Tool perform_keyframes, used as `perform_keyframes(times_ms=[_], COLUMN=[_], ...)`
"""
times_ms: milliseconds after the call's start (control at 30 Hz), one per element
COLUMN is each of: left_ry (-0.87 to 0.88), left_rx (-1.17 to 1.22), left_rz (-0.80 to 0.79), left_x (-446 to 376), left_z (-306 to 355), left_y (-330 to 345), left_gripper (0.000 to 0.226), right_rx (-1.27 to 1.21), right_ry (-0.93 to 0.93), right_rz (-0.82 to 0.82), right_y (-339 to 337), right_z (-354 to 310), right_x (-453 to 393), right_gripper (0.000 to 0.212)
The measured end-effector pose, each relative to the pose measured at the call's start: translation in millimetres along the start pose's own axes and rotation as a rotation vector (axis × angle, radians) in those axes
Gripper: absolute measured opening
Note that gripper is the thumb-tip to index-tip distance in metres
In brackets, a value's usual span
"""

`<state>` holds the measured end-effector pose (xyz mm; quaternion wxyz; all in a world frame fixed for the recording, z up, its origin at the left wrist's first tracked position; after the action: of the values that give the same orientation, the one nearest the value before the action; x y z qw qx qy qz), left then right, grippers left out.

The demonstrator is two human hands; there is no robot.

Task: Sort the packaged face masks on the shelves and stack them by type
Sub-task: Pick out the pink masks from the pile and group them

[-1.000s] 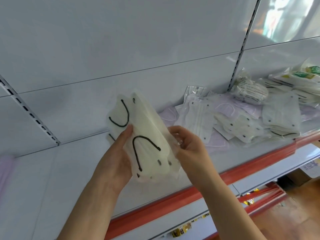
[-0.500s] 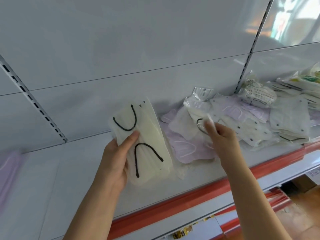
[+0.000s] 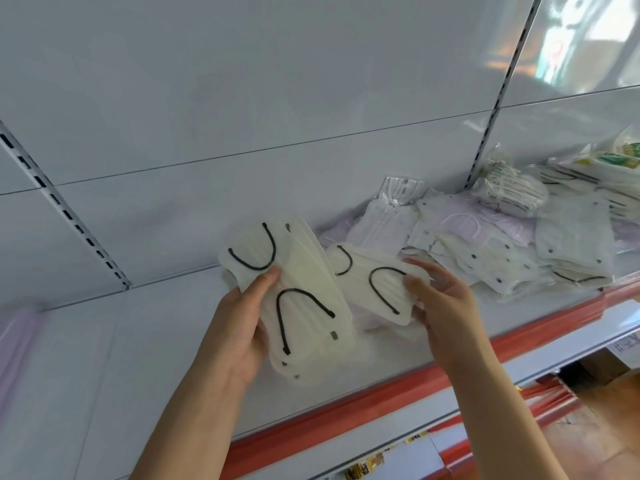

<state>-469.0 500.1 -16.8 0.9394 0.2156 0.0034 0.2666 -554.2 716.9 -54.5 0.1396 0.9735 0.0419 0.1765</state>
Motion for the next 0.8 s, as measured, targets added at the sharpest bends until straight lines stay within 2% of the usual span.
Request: perform_keyframes(times_ms=[233,300,467,567,667,733,800], left_ry=[-0.076,-0.079,-0.07,-0.084,-0.115,-0.092,-0.072], left_rx=[0.17,0.229,0.261,0.288,0.331,0.289,0.313], left_rz=[-0.066,-0.085,-0.112,-0.102,-0.161,-0.149,-0.137], left_x=[10.4,12.2,12.0,11.5,12.9,12.0,13.3], left_z=[10.8,16.0,23.2,26.0,28.5,27.1,25.6], left_y=[3.3,0.3,-13.5,-32.6,-45.4,-46.7,-39.9], left_gripper=[0.033,0.033,0.037,0.042,0.052,0.051,0.045], right_rx=[-0.213,-0.228,0.08,-0.027,-0.08,-0.079,-0.067], right_ry=[0.005,-0.014,-0.056,-0.031,-0.051,-0.038,0.022], right_rz=[-0.379,-0.383,-0.378,-0.324,-0.309,-0.382,-0.528], right_y=[46.6,47.4,56.9,59.1,59.0,66.1,77.6], right_z=[12.6,10.4,21.0,22.4,16.8,17.9,23.3], right_x=[30.2,28.8,25.5,25.0,25.2,28.5,35.3], right_gripper=[0.024,0.023,0.015,0.014,0.023,0.024,0.022])
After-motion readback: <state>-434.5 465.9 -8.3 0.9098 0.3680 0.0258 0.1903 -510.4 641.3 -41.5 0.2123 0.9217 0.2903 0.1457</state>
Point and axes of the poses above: each hand's wrist, its own x-axis away from the middle knuckle, its own y-axis out of the palm, z = x × y, the point moved 1 cm from there along -x, towards the middle knuckle, and after that the axes turned 14 degrees about y, right-handed, at the moved point
